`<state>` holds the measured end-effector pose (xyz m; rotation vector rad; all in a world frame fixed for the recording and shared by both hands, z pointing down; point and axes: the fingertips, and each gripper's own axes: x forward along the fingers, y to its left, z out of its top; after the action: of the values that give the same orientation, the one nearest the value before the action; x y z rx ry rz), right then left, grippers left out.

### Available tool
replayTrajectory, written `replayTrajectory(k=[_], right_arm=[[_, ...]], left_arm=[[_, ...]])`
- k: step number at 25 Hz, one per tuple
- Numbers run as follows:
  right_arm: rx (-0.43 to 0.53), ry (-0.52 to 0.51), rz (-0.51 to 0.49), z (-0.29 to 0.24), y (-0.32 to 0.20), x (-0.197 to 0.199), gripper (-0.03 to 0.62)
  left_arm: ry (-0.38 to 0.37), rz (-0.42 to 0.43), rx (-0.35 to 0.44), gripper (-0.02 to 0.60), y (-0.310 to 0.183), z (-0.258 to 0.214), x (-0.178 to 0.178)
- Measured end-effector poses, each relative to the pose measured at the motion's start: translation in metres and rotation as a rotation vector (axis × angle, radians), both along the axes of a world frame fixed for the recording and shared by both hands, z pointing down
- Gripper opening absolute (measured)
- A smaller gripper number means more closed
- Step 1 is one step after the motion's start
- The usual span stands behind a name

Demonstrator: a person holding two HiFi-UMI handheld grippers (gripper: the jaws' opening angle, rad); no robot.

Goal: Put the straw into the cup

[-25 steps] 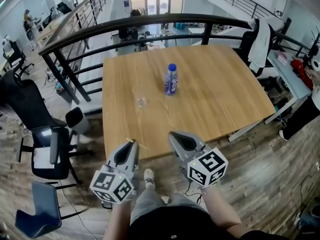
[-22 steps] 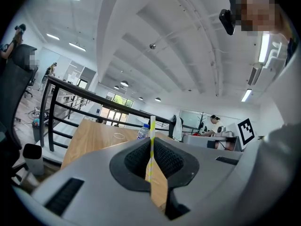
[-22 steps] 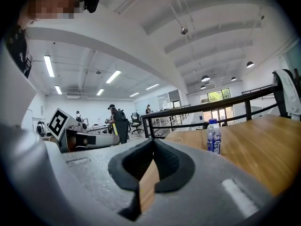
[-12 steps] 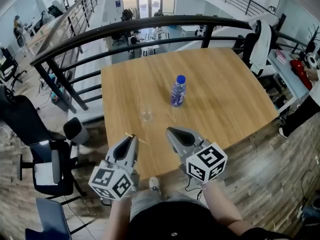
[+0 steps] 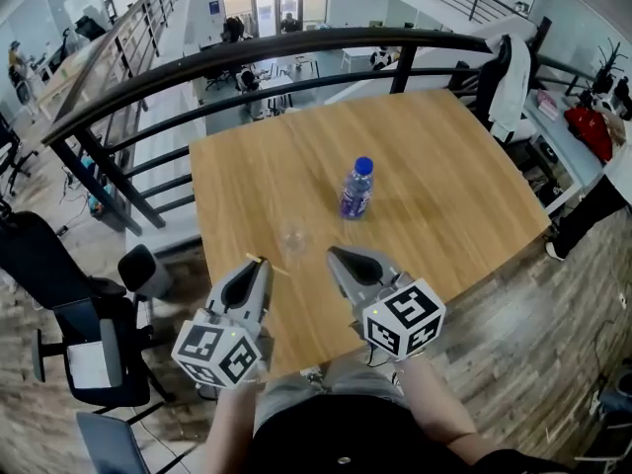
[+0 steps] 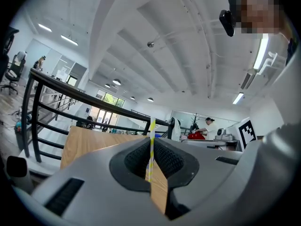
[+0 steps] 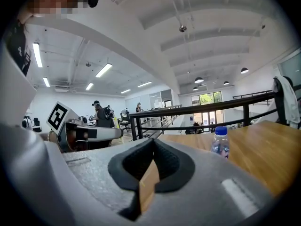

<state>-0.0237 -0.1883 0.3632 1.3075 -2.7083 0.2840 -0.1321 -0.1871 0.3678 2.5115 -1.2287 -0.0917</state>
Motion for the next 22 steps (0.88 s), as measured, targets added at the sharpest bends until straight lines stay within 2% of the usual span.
replayTrajectory(k=[10, 22], right_arm=[[-0.026, 0.009, 0.01, 0.007, -0.015, 0.002, -0.002], [-0.037, 0.007, -0.068, 0.01, -0.039, 0.007, -0.002]], left_arm=[[0.015, 0.001, -0.031, 0.035, -0.014, 0.01, -0.004], [0.02, -0.065, -0.057, 0.035, -0.036, 0.017, 0.001]])
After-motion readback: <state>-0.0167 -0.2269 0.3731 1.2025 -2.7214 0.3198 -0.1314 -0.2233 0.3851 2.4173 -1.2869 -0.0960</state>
